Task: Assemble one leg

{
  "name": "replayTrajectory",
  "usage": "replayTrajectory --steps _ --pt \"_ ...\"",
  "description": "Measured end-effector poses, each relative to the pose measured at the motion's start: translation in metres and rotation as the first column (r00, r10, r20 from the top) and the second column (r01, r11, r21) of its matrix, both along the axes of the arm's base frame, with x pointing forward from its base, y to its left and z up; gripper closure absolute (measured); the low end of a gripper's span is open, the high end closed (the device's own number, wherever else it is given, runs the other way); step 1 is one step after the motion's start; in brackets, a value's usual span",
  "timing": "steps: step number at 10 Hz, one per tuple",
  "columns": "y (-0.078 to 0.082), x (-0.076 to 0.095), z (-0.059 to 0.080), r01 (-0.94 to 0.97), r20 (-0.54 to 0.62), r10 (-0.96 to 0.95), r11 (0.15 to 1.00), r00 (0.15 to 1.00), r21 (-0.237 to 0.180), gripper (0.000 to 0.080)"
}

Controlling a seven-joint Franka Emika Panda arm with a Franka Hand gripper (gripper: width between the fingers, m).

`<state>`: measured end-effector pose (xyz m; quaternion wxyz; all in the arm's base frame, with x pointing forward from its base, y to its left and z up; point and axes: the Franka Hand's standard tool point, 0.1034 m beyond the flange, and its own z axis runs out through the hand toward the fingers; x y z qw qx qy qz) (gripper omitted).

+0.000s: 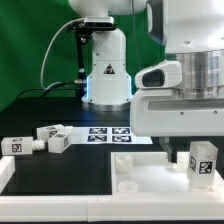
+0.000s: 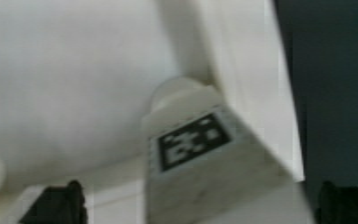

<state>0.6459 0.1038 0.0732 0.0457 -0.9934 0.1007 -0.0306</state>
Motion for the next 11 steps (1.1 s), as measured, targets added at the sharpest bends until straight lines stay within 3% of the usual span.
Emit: replayTrajectory --steps 1,3,4,5,6,7,10,11 --pt "0.0006 -0.0001 -0.0002 -0.124 0.009 0.124 0.992 0.992 -0.028 0.015" --pt "0.0015 -0.0003 -0.0004 -0.099 0.007 0.099 0.995 0.995 -0.024 0.0161" --pt "0.0015 -0.0003 -0.0005 -0.091 0.006 0.091 0.996 0.996 -0.024 0.0281" --pt "0.0021 -0.0005 -0.0006 -0.019 0.001 0.019 1.0 1.0 -0.015 0.0281" --pt "0.0034 -0.0006 -0.0009 0.057 -0.005 -0.057 0.998 0.998 -0.01 0.0481" --pt "0.0034 -0.0004 -0.0014 0.129 -0.01 -0.129 0.992 0.992 -0.008 0.0515" --pt "0.002 -0.001 -0.0019 0.443 -0.031 -0.443 0.896 0.896 -0.006 0.0515" --pt "0.001 -0.002 -0.0023 0.615 -0.05 -0.615 0.788 0.787 0.002 0.0515"
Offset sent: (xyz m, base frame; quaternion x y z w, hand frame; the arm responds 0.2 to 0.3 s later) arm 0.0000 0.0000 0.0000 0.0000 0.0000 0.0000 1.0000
